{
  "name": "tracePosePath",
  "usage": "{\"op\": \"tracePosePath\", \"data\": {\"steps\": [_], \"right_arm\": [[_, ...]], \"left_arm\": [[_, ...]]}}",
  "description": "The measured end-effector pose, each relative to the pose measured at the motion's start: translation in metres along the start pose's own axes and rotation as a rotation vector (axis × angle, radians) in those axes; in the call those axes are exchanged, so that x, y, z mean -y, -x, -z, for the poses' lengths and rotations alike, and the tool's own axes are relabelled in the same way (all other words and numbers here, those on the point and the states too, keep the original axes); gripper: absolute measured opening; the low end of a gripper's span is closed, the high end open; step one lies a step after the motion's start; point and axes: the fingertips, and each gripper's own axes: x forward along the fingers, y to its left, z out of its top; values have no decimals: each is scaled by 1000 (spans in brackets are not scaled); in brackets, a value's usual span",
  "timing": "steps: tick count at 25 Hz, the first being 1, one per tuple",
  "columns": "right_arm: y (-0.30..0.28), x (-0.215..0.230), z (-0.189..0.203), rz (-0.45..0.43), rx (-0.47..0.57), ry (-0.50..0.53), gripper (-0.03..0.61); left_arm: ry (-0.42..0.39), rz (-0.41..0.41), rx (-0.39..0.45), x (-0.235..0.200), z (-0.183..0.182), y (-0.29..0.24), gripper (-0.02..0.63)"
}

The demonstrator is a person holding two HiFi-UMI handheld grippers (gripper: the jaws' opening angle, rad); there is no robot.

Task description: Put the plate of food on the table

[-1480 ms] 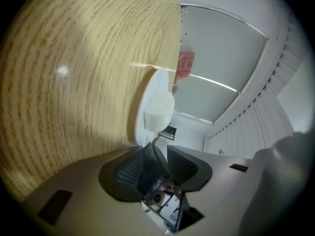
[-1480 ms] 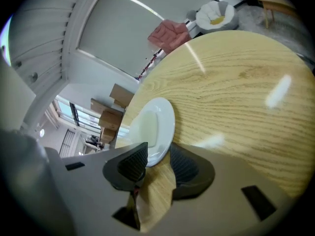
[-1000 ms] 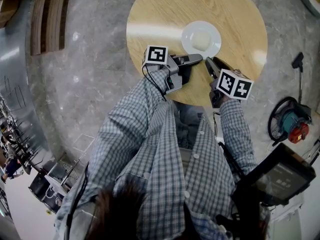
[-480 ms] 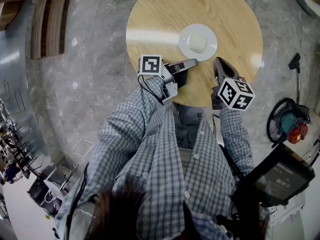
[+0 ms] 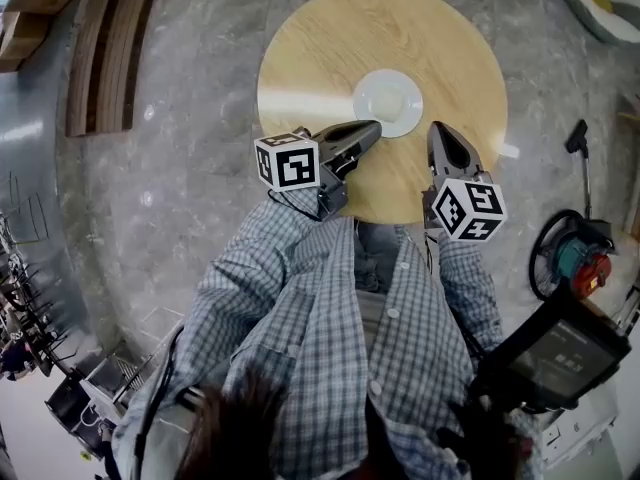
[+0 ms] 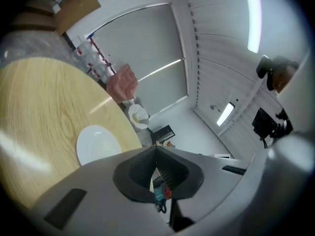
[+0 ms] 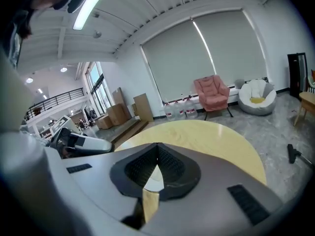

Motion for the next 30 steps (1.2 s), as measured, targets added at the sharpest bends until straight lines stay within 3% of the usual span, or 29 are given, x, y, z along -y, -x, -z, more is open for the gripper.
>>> {"op": "tracePosePath", "data": {"steps": [6, 15, 20, 23, 30], "right_arm": [[26, 6, -38, 39, 90, 59, 6], [49, -12, -85, 32, 219, 138, 6], [65, -27, -99, -1, 285, 160, 6], [71, -38, -107, -27, 313, 170, 6], [72, -48, -111, -48, 321, 185, 6]], "left_arm": [[-178, -23, 62, 36, -29, 13, 8], [-322, -6, 148, 79, -59, 35, 8], [-440, -20, 141, 99, -55, 42, 8], [-464, -13, 159, 110, -59, 47, 8], [-427, -12, 191, 110, -65, 57, 8]]}}
